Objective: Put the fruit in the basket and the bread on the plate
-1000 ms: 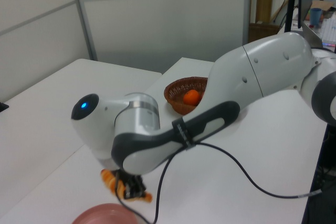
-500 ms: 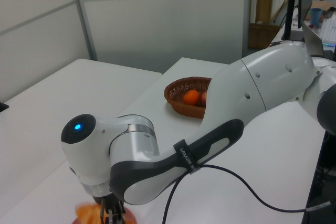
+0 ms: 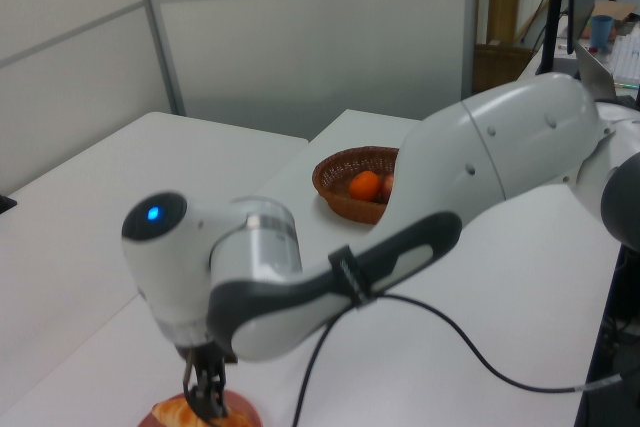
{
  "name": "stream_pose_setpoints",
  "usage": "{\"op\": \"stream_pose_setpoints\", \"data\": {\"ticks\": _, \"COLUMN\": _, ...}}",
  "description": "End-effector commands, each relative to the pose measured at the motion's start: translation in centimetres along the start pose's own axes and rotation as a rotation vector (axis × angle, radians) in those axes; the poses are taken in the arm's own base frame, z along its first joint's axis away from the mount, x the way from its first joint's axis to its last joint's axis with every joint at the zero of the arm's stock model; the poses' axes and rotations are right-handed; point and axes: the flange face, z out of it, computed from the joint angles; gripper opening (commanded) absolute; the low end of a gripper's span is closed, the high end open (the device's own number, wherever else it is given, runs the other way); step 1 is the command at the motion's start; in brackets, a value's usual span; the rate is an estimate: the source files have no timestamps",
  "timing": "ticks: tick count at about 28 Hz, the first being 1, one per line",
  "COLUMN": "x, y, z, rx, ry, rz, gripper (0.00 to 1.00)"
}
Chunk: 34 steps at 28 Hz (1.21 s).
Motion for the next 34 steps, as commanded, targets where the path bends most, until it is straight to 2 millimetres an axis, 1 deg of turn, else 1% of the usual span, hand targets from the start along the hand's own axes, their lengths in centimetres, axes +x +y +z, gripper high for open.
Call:
{"op": "stream_pose_setpoints", "data": {"ticks": 1, "x": -1.8, "y": 7.4, "z": -5.0, "rx": 0.103, "ry": 0.014, "rz": 0.156, "gripper": 1.0}}
{"op": "stream_pose_setpoints", "data": {"ticks": 2, "x": -2.7, "y": 10.2, "z": -6.0, "rx": 0.129, "ry": -0.003, "rz": 0.203, "gripper": 1.0}}
{"op": "stream_pose_setpoints", "data": {"ticks": 5, "x": -4.3, "y": 15.1, "z": -8.3, "rx": 0.152, "ry": 0.006, "rz": 0.299, "gripper": 1.0}}
{"op": "stream_pose_setpoints", "data": {"ticks": 6, "x": -4.9, "y": 16.4, "z": -9.1, "rx": 0.158, "ry": 0.011, "rz": 0.322, "gripper": 1.0}}
{"op": "stream_pose_setpoints", "data": {"ticks": 7, "x": -6.2, "y": 19.2, "z": -10.0, "rx": 0.161, "ry": 0.001, "rz": 0.369, "gripper": 1.0}}
{"op": "stream_pose_setpoints", "data": {"ticks": 9, "x": -7.8, "y": 22.4, "z": -10.7, "rx": 0.154, "ry": -0.017, "rz": 0.418, "gripper": 1.0}}
{"op": "stream_pose_setpoints", "data": {"ticks": 10, "x": -8.5, "y": 23.8, "z": -11.0, "rx": 0.151, "ry": -0.026, "rz": 0.437, "gripper": 1.0}}
{"op": "stream_pose_setpoints", "data": {"ticks": 12, "x": -9.9, "y": 26.5, "z": -11.0, "rx": 0.144, "ry": -0.046, "rz": 0.48, "gripper": 1.0}}
{"op": "stream_pose_setpoints", "data": {"ticks": 13, "x": -11.4, "y": 29.1, "z": -10.7, "rx": 0.142, "ry": -0.079, "rz": 0.522, "gripper": 1.0}}
{"op": "stream_pose_setpoints", "data": {"ticks": 15, "x": -13.0, "y": 31.8, "z": -10.2, "rx": 0.143, "ry": -0.113, "rz": 0.567, "gripper": 1.0}}
{"op": "stream_pose_setpoints", "data": {"ticks": 16, "x": -14.0, "y": 33.8, "z": -9.6, "rx": 0.145, "ry": -0.127, "rz": 0.594, "gripper": 1.0}}
{"op": "stream_pose_setpoints", "data": {"ticks": 20, "x": -15.8, "y": 37.2, "z": -9.0, "rx": 0.148, "ry": -0.131, "rz": 0.637, "gripper": 1.0}}
{"op": "stream_pose_setpoints", "data": {"ticks": 21, "x": -16.6, "y": 38.6, "z": -8.8, "rx": 0.148, "ry": -0.131, "rz": 0.653, "gripper": 1.0}}
{"op": "stream_pose_setpoints", "data": {"ticks": 25, "x": -18.2, "y": 41.2, "z": -7.9, "rx": 0.157, "ry": -0.136, "rz": 0.662, "gripper": 1.0}}
{"op": "stream_pose_setpoints", "data": {"ticks": 26, "x": -18.5, "y": 41.6, "z": -8.0, "rx": 0.166, "ry": -0.13, "rz": 0.649, "gripper": 1.0}}
{"op": "stream_pose_setpoints", "data": {"ticks": 31, "x": -19.1, "y": 42.1, "z": -8.1, "rx": 0.176, "ry": -0.128, "rz": 0.576, "gripper": 1.0}}
{"op": "stream_pose_setpoints", "data": {"ticks": 34, "x": -19.1, "y": 42.1, "z": -8.3, "rx": 0.179, "ry": -0.125, "rz": 0.56, "gripper": 1.0}}
